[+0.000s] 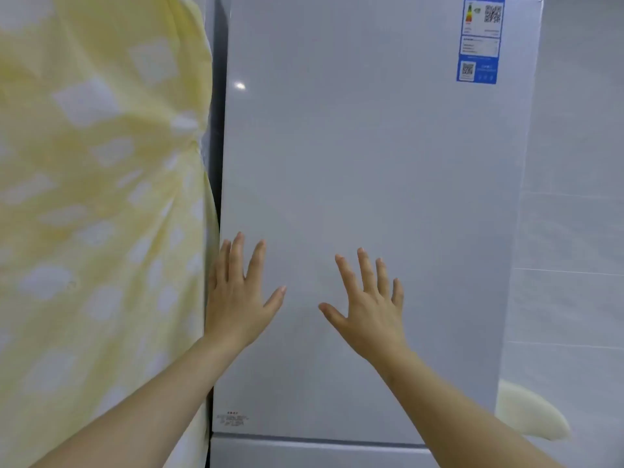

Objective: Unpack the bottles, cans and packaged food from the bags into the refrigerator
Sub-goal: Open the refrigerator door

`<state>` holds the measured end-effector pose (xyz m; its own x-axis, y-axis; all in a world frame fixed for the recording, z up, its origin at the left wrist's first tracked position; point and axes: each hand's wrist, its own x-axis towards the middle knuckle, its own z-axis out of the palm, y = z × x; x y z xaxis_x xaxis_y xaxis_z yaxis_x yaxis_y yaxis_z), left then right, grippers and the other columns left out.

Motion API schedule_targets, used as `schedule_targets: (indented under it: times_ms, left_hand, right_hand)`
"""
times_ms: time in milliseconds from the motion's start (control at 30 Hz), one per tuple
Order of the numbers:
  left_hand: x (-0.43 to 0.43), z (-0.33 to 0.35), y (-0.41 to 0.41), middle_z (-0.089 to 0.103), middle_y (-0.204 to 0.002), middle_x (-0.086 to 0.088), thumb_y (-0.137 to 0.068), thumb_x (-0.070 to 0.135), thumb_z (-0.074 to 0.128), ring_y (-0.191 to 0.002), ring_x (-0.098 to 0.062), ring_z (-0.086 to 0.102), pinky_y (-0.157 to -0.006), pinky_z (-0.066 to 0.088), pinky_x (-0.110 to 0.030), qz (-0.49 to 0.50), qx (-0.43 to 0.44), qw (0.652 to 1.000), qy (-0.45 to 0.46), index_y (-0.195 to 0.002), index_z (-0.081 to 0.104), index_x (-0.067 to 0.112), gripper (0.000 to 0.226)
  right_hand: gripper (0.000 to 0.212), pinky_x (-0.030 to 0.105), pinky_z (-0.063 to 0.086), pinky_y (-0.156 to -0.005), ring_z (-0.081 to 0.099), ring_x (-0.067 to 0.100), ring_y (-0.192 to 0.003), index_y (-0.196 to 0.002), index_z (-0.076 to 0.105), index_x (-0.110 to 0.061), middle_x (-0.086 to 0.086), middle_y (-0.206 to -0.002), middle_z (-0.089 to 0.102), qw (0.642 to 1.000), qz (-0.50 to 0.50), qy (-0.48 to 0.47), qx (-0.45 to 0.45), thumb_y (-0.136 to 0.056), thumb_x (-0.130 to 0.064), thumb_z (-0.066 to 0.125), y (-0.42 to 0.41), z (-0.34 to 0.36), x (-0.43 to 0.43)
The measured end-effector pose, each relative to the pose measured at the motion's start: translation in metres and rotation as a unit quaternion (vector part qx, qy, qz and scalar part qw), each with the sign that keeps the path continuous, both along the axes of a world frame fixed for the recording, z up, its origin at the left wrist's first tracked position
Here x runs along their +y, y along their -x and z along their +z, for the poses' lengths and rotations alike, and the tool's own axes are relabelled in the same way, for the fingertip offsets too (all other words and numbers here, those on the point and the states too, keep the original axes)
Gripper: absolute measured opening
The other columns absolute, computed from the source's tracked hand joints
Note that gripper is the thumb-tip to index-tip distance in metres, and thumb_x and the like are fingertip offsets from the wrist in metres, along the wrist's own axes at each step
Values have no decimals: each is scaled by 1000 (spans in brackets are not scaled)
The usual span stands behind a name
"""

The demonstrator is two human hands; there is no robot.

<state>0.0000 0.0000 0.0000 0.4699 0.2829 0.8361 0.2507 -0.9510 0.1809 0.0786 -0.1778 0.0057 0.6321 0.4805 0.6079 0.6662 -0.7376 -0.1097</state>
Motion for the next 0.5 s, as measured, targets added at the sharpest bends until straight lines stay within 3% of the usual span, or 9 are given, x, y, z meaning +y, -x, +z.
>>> schedule_targets:
  times_ms: [200, 367, 433, 500]
  left_hand:
    - [26, -1, -14, -9, -156, -6, -90, 46, 51, -144, -24, -3, -116, 11, -38, -33, -1, 989, 144, -149, 5, 21, 79]
    - [36, -5, -23, -14, -156, -5, -89, 42, 54, -145, -22, -3, -115, 10, -33, -59, -14, 987, 151, -150, -4, 21, 86]
    - [39, -5, -31, -5, -157, -5, -86, 38, 61, -145, -21, 3, -116, 12, -34, -77, -56, 980, 173, -150, -1, 17, 91]
    - [48, -1, -40, 14, -155, -5, -81, 36, 68, -142, -22, 17, -116, 20, -39, -110, -107, 951, 267, -149, 7, 16, 94]
  right_hand:
    - [72, 52, -5, -114, -19, 27, -143, -146, -9, -41, -5, -155, -24, 1000, -15, 25, -9, -93, -52, 39, -16, -5, 23]
    - [74, 54, -7, -113, -24, 31, -141, -145, -13, -41, -4, -154, -26, 999, -30, 37, -14, -94, -49, 40, -25, -9, 35]
    - [74, 55, -6, -112, -26, 32, -140, -145, -14, -41, -3, -153, -28, 999, -34, 39, -15, -94, -48, 40, -25, -11, 38]
    - [74, 56, -5, -112, -26, 33, -139, -145, -14, -41, -2, -153, -30, 998, -37, 43, -16, -94, -48, 39, -25, -12, 38]
